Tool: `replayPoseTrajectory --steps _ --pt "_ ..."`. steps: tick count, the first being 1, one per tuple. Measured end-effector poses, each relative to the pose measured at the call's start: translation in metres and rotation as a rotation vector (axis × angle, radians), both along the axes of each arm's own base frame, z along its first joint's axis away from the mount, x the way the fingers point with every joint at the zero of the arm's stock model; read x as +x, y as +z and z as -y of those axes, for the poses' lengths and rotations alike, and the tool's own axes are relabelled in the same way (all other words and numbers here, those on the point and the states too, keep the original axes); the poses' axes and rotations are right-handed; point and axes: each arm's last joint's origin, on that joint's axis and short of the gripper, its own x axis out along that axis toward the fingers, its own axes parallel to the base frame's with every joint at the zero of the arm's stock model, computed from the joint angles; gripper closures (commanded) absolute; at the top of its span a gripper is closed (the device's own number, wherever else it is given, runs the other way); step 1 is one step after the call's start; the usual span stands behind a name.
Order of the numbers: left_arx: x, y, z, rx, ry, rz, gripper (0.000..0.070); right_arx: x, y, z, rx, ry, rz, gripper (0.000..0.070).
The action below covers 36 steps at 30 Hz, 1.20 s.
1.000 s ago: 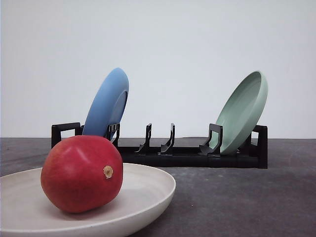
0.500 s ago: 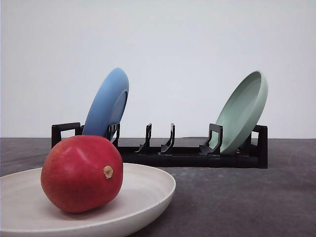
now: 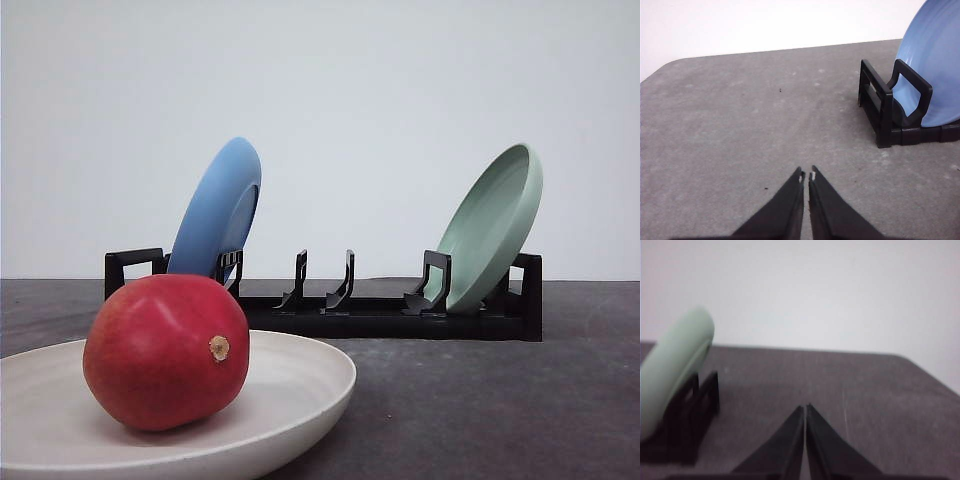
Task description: Place pomegranate in white plate
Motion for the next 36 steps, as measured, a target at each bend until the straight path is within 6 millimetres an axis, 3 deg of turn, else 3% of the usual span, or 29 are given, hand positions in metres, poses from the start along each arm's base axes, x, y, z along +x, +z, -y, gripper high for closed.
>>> replayPoseTrajectory --steps 7,21,36 --pt "0.000 0.000 0.000 0.000 0.000 0.000 0.0700 -0.004 -0.019 0.002 -0.018 -0.048 -0.189 0.0700" --pt "0.000 0.000 0.000 0.000 0.000 0.000 0.0700 -0.004 -0.019 0.003 -0.016 -0.051 -0.191 0.0700" --pt "0.000 0.000 0.000 0.000 0.000 0.000 0.0700 -0.004 -0.020 0.000 -0.007 0.069 -0.198 0.0700"
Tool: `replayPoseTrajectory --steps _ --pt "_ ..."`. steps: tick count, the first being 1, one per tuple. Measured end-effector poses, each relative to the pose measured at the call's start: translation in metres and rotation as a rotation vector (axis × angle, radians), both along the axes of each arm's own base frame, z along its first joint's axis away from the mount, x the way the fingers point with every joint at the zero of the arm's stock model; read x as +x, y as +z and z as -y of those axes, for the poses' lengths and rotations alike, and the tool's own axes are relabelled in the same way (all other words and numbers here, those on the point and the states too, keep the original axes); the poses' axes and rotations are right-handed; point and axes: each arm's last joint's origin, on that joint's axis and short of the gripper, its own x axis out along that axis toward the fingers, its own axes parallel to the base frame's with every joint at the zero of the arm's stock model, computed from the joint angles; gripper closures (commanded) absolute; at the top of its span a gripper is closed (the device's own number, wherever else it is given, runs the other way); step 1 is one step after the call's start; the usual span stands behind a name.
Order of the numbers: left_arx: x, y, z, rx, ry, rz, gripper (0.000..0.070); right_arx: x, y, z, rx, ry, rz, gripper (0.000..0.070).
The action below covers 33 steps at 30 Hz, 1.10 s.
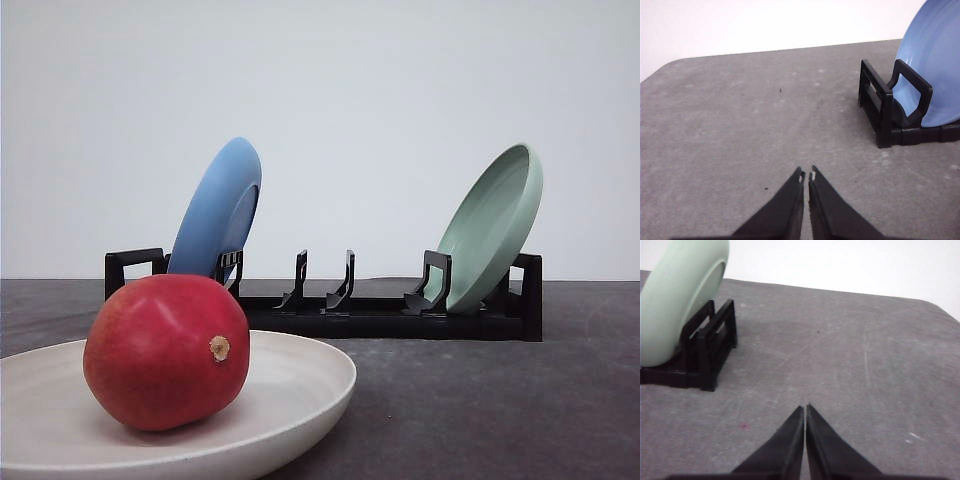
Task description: Place pomegranate in white plate
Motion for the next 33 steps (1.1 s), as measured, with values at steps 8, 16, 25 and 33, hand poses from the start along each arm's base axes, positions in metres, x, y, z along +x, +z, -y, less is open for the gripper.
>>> replayPoseTrajectory --steps 8,16,25,33 --pt "0.0000 0.0000 0.0000 0.000 0.000 0.000 0.0700 0.0001 0.0004 0.0000 0.000 0.000 0.004 0.0700" --pt "0.0000 0.0000 0.0000 0.000 0.000 0.000 0.0700 0.0001 0.0005 0.0000 0.000 0.001 0.005 0.0700" --pt "0.0000 0.0000 0.0000 0.000 0.000 0.000 0.0700 0.0001 0.0005 0.0000 0.000 0.001 0.005 0.0700" --pt "0.0000 0.0000 0.0000 0.000 0.000 0.000 0.0700 0.0001 0.0005 0.0000 0.000 0.000 0.005 0.0700"
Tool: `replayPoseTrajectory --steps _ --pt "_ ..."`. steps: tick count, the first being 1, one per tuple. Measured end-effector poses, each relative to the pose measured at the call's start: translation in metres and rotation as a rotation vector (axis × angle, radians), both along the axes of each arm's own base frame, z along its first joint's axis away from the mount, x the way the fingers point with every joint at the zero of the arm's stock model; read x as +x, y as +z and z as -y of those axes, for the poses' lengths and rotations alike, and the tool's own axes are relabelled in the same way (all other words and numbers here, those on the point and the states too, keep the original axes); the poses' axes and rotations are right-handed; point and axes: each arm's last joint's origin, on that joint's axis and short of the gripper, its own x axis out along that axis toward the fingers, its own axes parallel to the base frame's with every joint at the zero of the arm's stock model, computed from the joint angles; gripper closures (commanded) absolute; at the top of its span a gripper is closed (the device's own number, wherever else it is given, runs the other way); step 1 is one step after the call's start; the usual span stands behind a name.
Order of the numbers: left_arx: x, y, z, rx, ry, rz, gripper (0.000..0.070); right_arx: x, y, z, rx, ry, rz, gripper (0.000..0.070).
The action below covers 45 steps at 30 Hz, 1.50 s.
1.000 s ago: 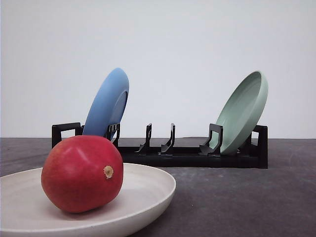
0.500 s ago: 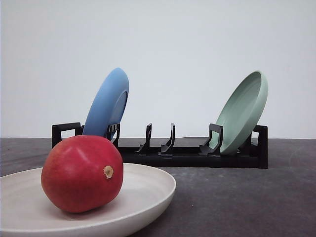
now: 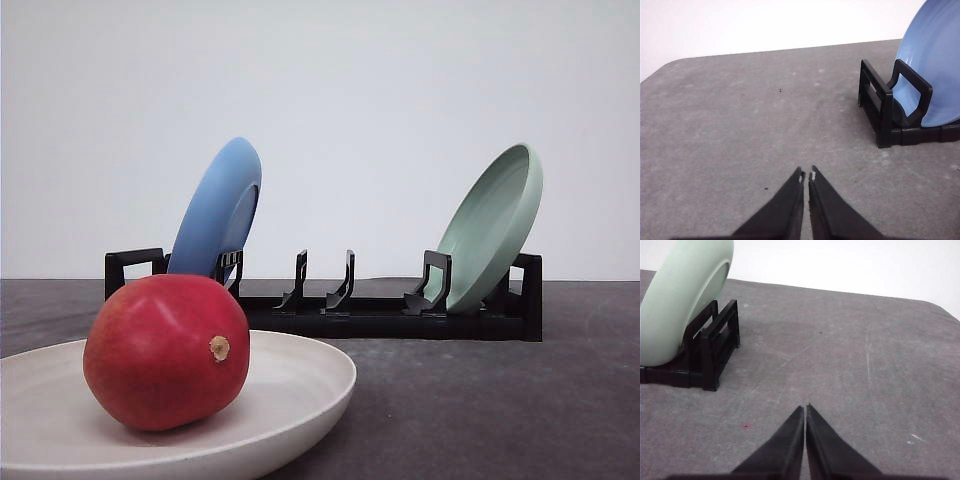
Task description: Place pomegranate in white plate
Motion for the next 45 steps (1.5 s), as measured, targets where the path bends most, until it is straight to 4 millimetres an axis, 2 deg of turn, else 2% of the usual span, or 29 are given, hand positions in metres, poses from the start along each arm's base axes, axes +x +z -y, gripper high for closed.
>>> replayPoseTrajectory --steps 45 --pt "0.0000 0.0000 0.0000 0.000 0.000 0.000 0.0700 0.0000 0.0000 0.0000 0.000 0.000 0.000 0.0700"
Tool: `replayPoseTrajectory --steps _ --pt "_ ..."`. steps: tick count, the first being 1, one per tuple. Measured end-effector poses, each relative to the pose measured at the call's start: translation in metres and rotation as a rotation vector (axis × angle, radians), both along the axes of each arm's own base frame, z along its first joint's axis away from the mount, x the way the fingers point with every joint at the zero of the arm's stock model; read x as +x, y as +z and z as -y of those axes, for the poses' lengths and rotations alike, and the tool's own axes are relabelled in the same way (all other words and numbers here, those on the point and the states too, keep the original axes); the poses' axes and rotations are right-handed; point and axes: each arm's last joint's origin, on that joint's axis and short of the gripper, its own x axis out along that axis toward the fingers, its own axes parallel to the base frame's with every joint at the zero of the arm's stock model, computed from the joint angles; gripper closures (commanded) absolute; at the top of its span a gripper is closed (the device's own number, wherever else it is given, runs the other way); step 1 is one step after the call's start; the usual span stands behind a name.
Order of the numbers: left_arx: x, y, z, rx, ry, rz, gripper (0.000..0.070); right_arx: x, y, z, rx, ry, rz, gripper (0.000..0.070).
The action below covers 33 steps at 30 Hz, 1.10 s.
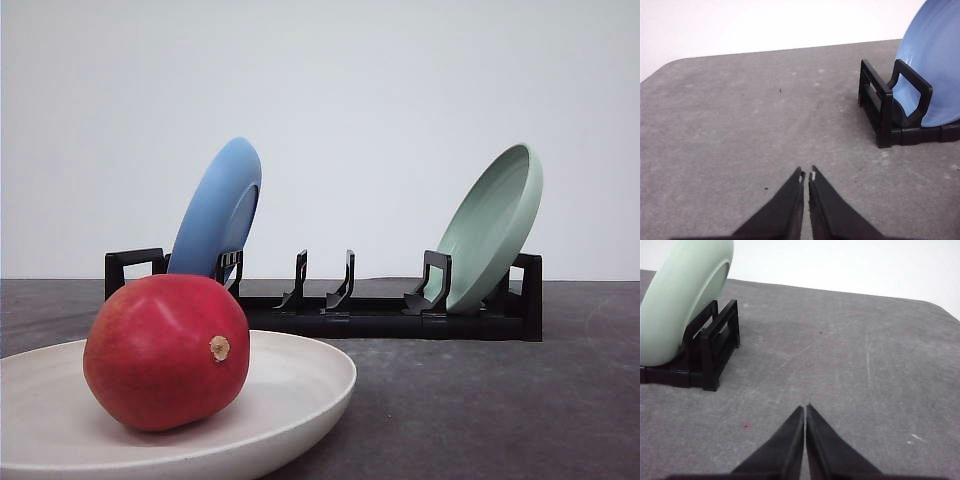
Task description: Place pomegranate in white plate
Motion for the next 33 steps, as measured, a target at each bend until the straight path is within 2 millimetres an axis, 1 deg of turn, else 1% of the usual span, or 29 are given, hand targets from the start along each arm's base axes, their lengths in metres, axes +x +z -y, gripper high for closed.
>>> replayPoseTrajectory --steps 33 --pt "0.0000 0.0000 0.0000 0.000 0.000 0.000 0.0700 0.0000 0.0000 0.0000 0.000 0.000 0.000 0.0700"
